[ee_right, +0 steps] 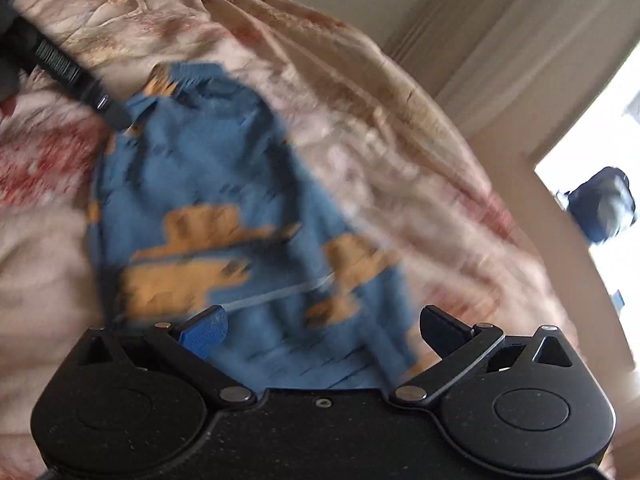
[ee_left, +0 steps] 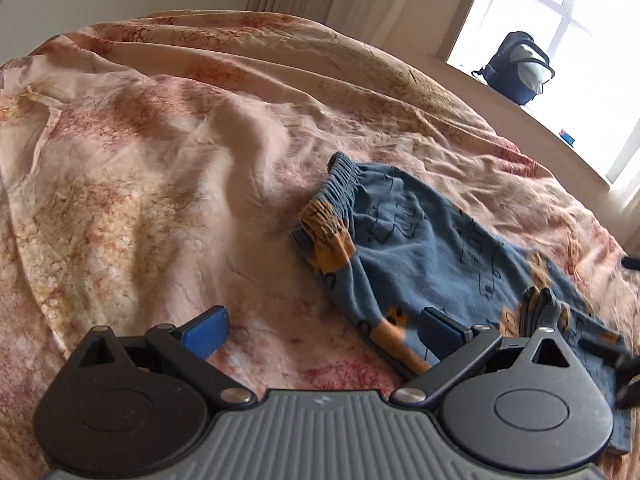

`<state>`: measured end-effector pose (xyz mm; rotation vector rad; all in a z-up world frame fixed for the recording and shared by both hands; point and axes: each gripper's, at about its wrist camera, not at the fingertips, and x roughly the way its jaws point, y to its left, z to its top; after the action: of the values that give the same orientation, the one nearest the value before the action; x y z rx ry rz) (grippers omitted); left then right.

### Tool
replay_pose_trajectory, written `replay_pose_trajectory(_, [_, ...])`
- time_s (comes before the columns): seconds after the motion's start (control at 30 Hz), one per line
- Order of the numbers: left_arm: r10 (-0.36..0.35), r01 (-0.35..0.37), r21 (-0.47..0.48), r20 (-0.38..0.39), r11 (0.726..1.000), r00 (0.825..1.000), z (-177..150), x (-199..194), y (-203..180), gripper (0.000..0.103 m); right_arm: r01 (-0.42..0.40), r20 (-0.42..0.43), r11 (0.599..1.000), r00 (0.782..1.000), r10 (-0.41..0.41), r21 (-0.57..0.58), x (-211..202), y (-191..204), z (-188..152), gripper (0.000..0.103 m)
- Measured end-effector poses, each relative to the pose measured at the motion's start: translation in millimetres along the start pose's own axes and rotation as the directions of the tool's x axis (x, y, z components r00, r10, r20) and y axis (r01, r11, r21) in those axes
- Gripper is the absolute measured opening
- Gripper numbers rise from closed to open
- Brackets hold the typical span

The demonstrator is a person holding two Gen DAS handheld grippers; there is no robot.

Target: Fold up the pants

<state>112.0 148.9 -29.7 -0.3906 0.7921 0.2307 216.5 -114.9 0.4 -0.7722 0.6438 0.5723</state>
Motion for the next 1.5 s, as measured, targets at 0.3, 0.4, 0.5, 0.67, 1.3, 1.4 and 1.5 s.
replay_pose_trajectory(0.3, [-0.011, 0.015, -0.045, 0.076, 0.999, 0.997, 1.7, 4.5, 0.2, 0.103, -0.233, -0.091, 0.972, 0.968, 0.232, -0.001, 38.1, -34.6, 75.6, 0.102])
replay_pose_trajectory(0.4, [-0.078, 0.087, -0.091, 0.098, 0.992, 0.992, 6.3, 8.2, 10.4, 0.103, -0.264, -0.090, 0.964, 0.960, 0.267, 0.041, 65.1, -40.0, 80.6, 0.102])
replay_pose_trajectory(0.5, [-0.191, 0.211, -0.169, 0.129, 0.963, 0.973, 15.7, 12.9, 26.4, 0.099, -0.309, -0.062, 0.940, 0.945, 0.320, 0.144, 86.3, -44.7, 81.2, 0.102])
replay_pose_trajectory(0.67, [-0.229, 0.267, -0.280, 0.162, 0.922, 0.960, 23.7, 23.4, 51.9, 0.098, -0.353, -0.019, 0.896, 0.928, 0.372, 0.270, 100.5, -47.1, 78.8, 0.102])
replay_pose_trajectory(1.3, [-0.342, 0.352, -0.480, 0.112, 0.804, 0.933, 17.3, 64.0, 88.7, 0.035, -0.169, -0.058, 0.933, 0.979, 0.197, 0.317, 146.2, -34.6, 91.4, 0.102])
replay_pose_trajectory(1.4, [-0.330, 0.344, -0.452, 0.114, 0.823, 0.937, 20.4, 62.7, 82.1, 0.029, -0.095, -0.061, 0.940, 0.991, 0.122, 0.328, 148.0, -38.1, 97.2, 0.102])
replay_pose_trajectory(1.5, [-0.315, 0.336, -0.426, 0.123, 0.840, 0.941, 21.7, 60.6, 76.6, 0.026, -0.067, 0.024, 0.943, 0.998, 0.063, 0.325, 124.4, -31.9, 106.8, 0.102])
